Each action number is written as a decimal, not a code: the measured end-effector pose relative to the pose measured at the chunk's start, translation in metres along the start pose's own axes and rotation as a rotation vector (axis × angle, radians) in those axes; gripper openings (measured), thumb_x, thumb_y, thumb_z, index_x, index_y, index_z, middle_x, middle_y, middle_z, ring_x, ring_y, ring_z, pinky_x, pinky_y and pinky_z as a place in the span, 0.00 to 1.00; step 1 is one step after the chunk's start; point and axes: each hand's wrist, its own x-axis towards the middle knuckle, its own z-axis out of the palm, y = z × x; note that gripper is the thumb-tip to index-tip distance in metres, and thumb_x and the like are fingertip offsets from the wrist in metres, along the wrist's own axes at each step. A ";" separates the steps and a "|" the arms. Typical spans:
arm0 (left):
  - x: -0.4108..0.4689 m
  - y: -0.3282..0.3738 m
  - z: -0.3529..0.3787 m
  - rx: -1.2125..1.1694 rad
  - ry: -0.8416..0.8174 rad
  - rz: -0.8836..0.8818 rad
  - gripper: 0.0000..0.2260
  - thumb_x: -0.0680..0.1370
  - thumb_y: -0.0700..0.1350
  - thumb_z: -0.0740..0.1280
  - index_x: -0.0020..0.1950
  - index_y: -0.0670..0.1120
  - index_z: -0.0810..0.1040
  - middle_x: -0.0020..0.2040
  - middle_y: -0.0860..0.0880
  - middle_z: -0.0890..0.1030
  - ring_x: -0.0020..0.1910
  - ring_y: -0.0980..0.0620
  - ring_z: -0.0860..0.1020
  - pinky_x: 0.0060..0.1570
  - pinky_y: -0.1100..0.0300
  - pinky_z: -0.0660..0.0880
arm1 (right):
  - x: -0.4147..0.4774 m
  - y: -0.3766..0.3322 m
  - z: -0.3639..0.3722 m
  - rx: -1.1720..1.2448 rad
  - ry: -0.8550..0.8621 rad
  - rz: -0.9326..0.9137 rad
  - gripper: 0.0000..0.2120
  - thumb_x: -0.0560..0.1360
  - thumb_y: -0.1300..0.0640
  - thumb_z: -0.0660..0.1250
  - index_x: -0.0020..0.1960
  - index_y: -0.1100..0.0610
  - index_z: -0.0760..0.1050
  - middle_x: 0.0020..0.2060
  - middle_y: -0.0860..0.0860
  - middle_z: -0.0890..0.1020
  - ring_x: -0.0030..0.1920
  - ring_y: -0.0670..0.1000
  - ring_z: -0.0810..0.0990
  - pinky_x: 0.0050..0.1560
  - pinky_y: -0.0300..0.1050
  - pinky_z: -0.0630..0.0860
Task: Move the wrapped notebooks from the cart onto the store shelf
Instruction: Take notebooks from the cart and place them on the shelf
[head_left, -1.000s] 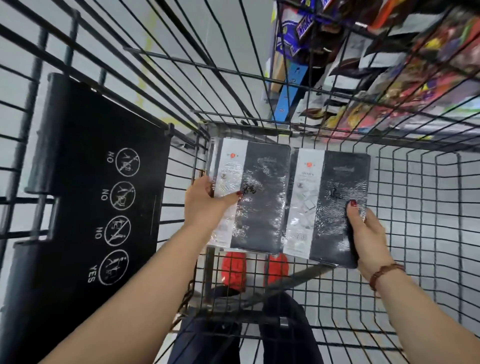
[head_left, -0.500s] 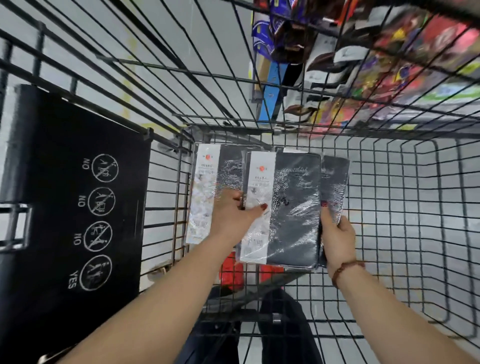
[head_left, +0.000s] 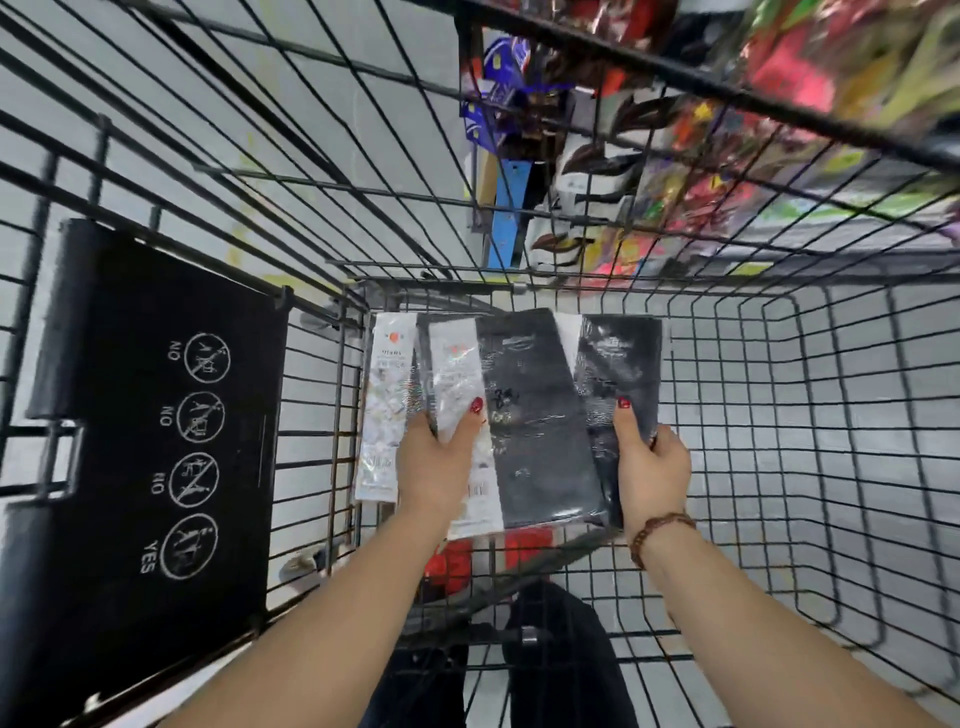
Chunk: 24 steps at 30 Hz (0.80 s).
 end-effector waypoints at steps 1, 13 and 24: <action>-0.005 0.004 -0.006 0.000 0.019 0.020 0.26 0.76 0.56 0.67 0.67 0.42 0.69 0.63 0.51 0.74 0.55 0.53 0.74 0.55 0.59 0.71 | -0.004 -0.006 -0.006 0.002 0.001 -0.018 0.16 0.72 0.42 0.67 0.36 0.54 0.73 0.31 0.50 0.77 0.35 0.53 0.75 0.41 0.48 0.74; -0.099 0.073 -0.097 0.015 -0.054 0.223 0.08 0.74 0.55 0.69 0.48 0.55 0.72 0.48 0.53 0.80 0.46 0.50 0.80 0.50 0.47 0.78 | -0.100 -0.106 -0.115 0.160 0.042 -0.174 0.12 0.75 0.52 0.67 0.46 0.61 0.76 0.40 0.54 0.78 0.43 0.55 0.77 0.48 0.48 0.73; -0.216 0.141 -0.063 0.056 -0.174 0.497 0.30 0.74 0.57 0.68 0.72 0.46 0.65 0.67 0.46 0.75 0.62 0.41 0.75 0.61 0.41 0.73 | -0.120 -0.110 -0.259 0.324 0.197 -0.204 0.19 0.69 0.39 0.70 0.38 0.56 0.80 0.34 0.49 0.83 0.40 0.53 0.81 0.49 0.48 0.76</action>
